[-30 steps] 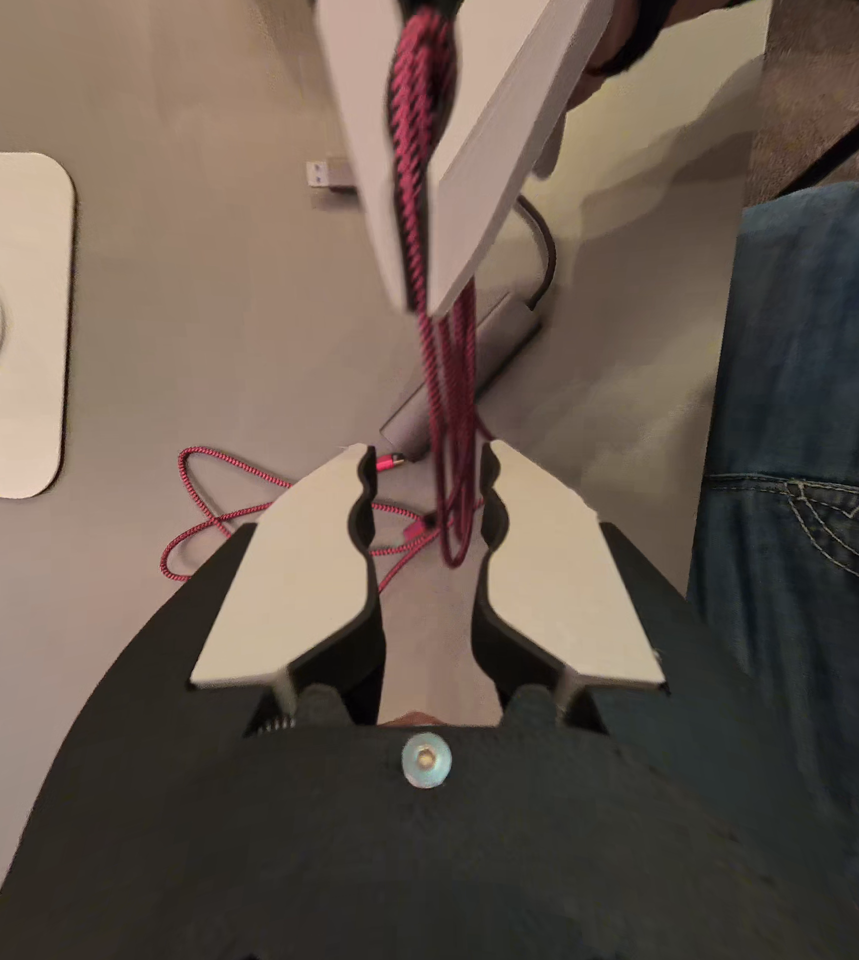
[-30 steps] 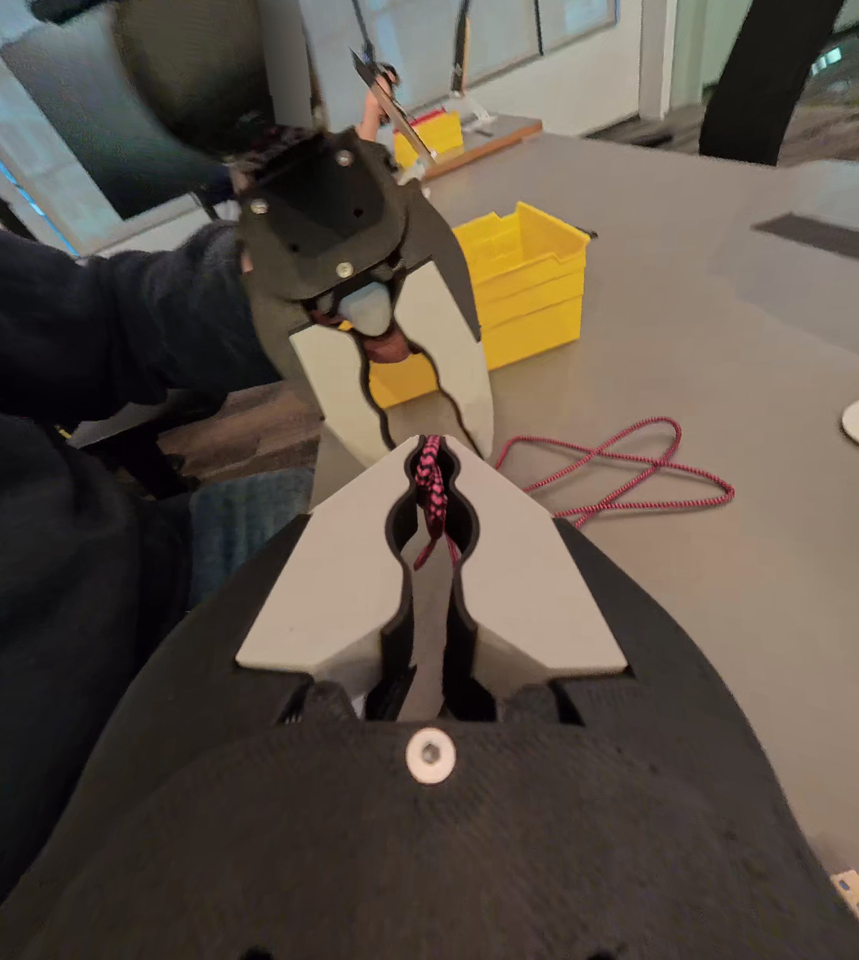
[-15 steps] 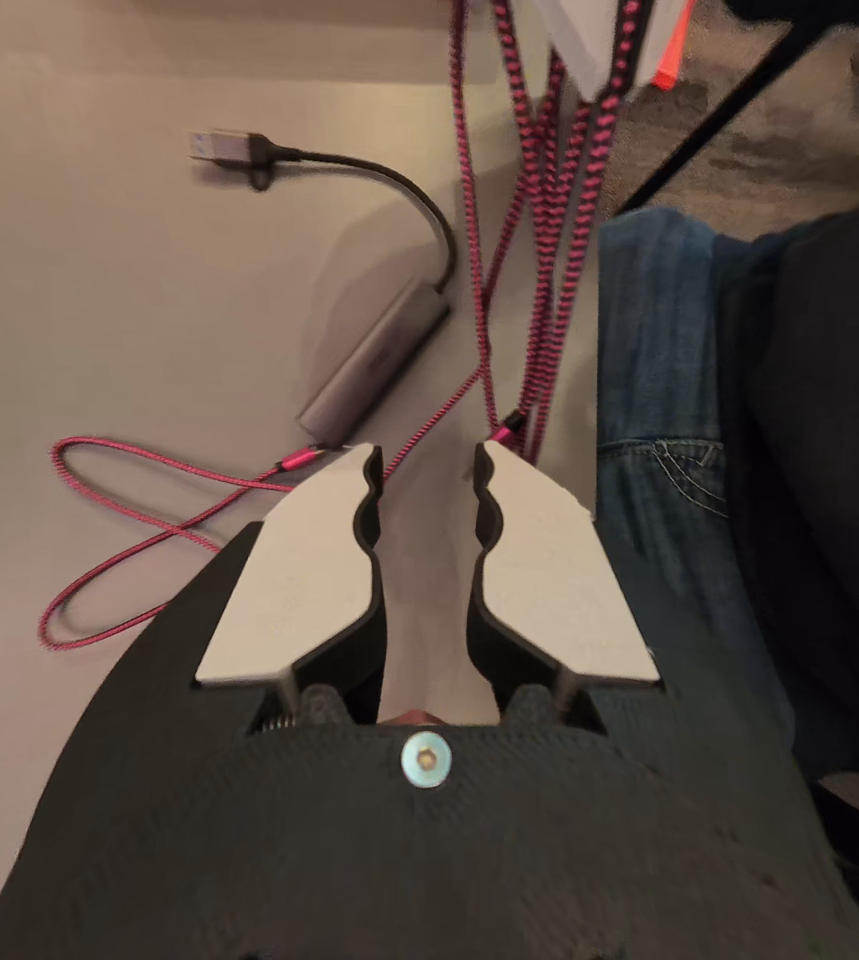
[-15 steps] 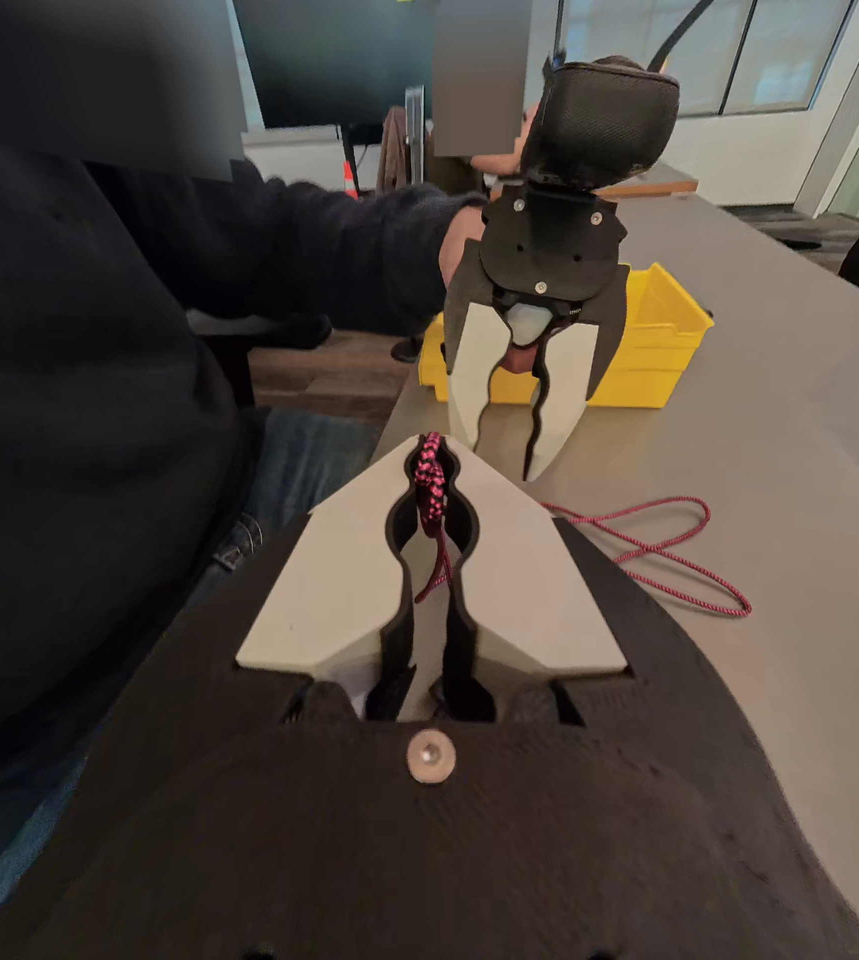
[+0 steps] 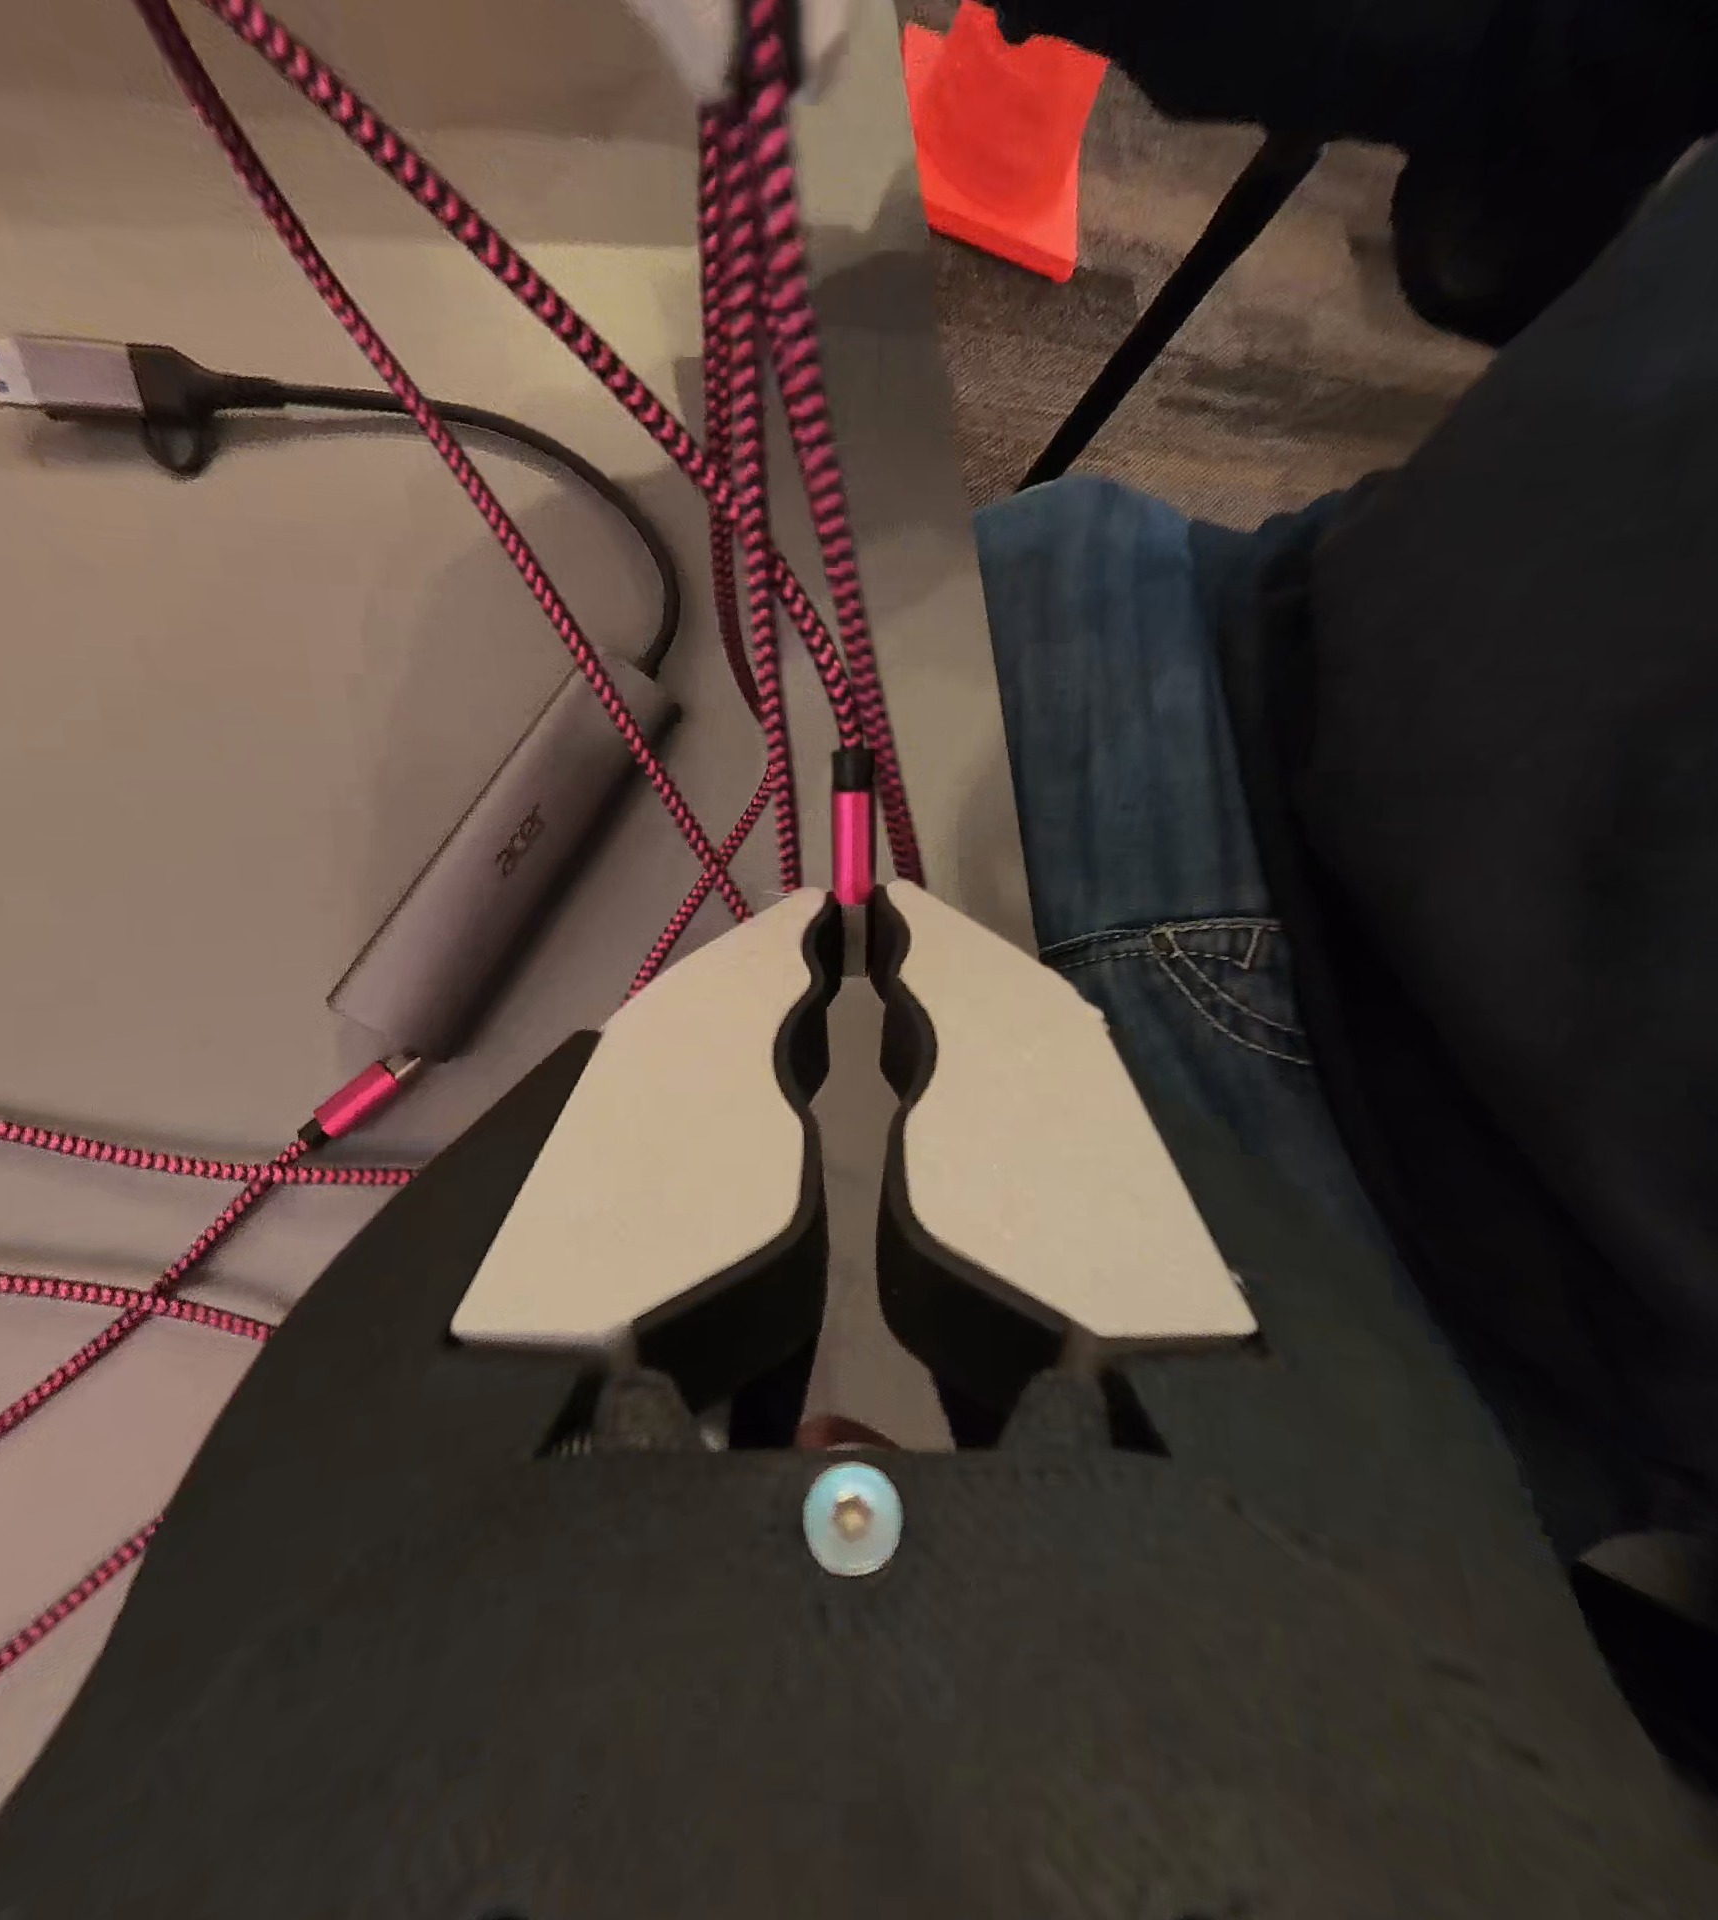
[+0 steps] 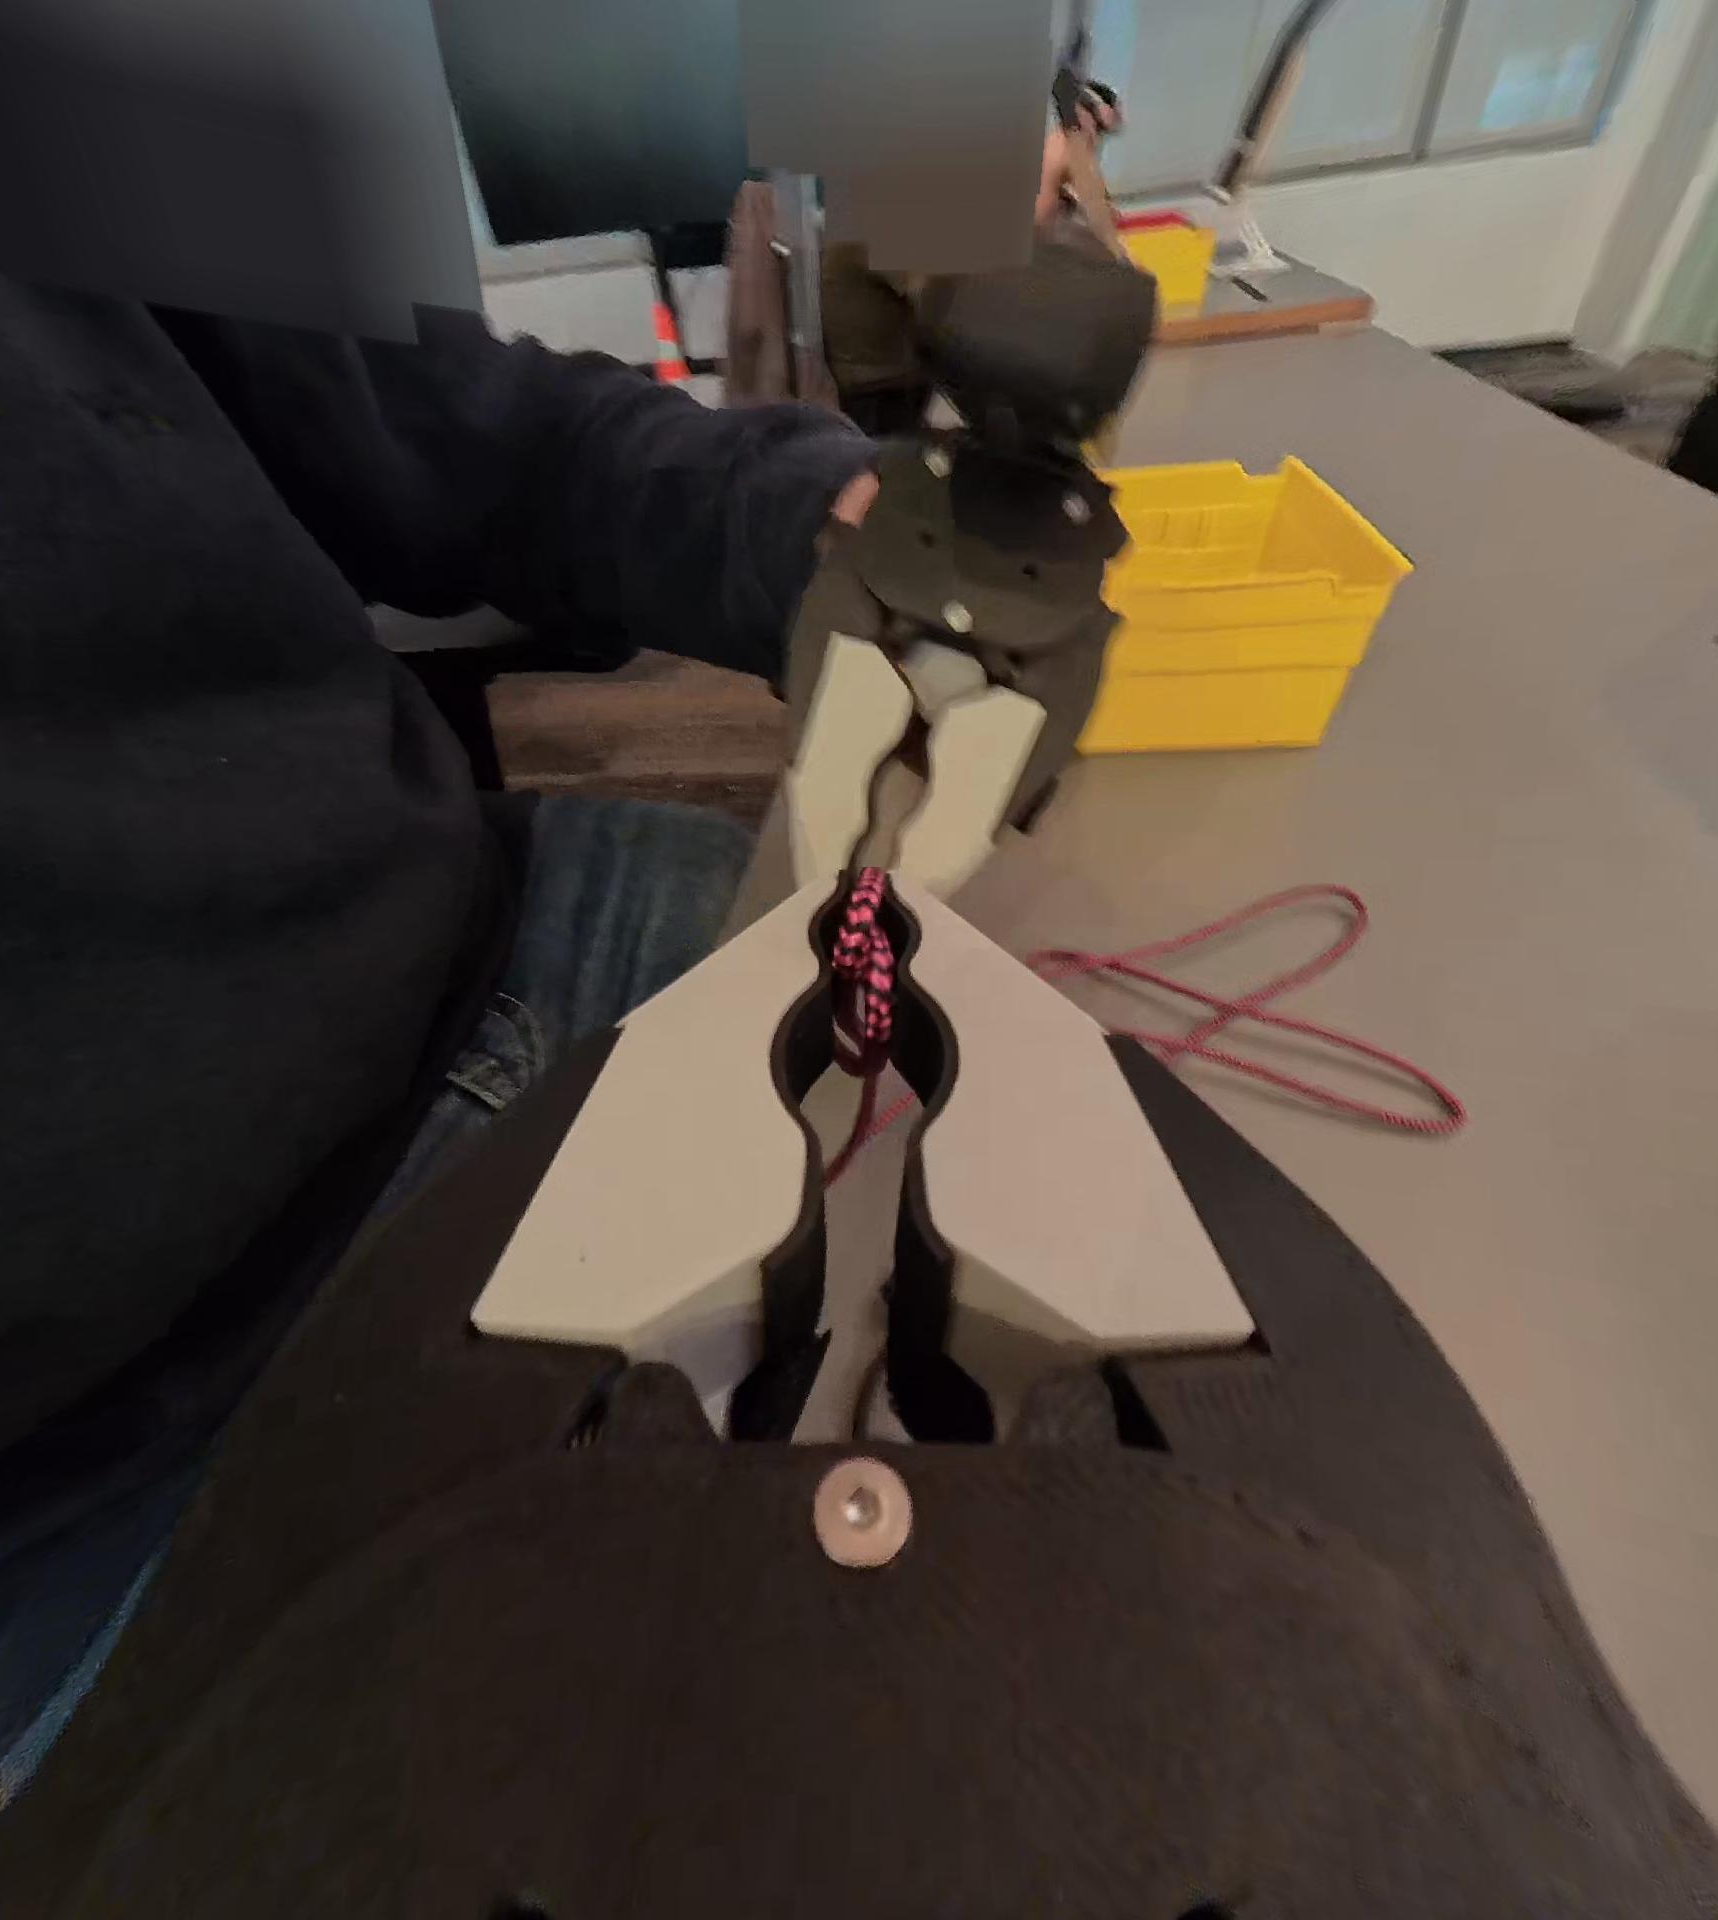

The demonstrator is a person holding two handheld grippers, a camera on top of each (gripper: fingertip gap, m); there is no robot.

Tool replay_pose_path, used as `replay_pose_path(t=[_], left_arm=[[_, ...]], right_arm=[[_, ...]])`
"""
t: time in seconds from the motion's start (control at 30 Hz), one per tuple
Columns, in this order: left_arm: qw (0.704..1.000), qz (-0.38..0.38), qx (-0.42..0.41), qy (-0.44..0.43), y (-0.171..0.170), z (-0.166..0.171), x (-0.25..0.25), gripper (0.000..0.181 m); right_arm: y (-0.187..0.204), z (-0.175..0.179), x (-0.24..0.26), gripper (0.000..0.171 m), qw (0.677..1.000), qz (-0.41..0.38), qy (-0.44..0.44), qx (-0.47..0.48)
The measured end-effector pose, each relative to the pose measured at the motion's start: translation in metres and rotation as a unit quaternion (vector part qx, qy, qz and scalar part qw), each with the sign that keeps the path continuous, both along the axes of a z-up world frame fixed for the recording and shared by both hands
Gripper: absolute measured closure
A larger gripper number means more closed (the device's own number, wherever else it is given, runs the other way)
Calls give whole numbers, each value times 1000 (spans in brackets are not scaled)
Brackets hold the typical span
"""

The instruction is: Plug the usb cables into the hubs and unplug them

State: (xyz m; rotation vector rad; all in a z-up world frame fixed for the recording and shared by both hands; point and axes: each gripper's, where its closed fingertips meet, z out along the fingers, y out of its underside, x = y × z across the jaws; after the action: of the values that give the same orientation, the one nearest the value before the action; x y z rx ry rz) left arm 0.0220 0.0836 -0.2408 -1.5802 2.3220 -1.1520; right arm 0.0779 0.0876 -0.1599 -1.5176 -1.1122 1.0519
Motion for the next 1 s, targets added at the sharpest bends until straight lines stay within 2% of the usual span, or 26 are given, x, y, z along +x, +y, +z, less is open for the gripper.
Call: replay_pose_path(t=[0.03,0.07,0.1,0.17,0.2,0.27,0.33,0.4,0.53,0.57,0.6,0.63,0.73,0.8,0.87,1.0], left_arm=[[1000,10,-14,9,2,3,-1,177],[999,16,-29,18,3,5,-3,177],[998,23,-43,26,5,8,-5,177],[996,30,-75,47,7,13,-9,177],[994,33,-87,56,7,15,-10,177],[991,31,-113,70,7,21,-12,177],[988,22,-135,73,4,29,-11,177],[985,21,-144,90,4,31,-11,177],[980,-12,-177,88,-7,41,-8,177],[979,-19,-182,91,-10,42,-8,177],[978,-23,-182,97,-11,41,-8,177],[977,-30,-187,102,-13,42,-8,177],[974,-33,-203,91,-12,47,-7,177],[975,-29,-210,61,-9,57,-3,175],[985,-4,-168,28,1,61,2,155],[992,42,-64,-98,10,77,16,152]], right_arm=[[11,-9,7,165,999,-37,-24,-6],[27,-23,18,146,993,-95,-71,-7],[35,-35,26,136,984,-127,-121,1],[39,-38,35,132,968,-161,-188,49],[36,-25,32,132,964,-167,-189,83],[23,2,15,136,964,-141,-179,135],[8,10,-9,135,967,-86,-189,150],[-3,6,-30,137,960,-41,-209,180],[3,-24,-47,137,951,-9,-249,181],[5,-28,-49,144,951,-9,-248,185],[4,-30,-52,157,952,-2,-243,187],[2,-29,-53,162,953,3,-235,191],[1,-27,-53,164,963,-2,-209,172],[3,-19,-49,165,976,-11,-161,144],[4,-7,-43,165,989,-17,-97,111],[4,0,-31,165,997,-27,-22,62]])
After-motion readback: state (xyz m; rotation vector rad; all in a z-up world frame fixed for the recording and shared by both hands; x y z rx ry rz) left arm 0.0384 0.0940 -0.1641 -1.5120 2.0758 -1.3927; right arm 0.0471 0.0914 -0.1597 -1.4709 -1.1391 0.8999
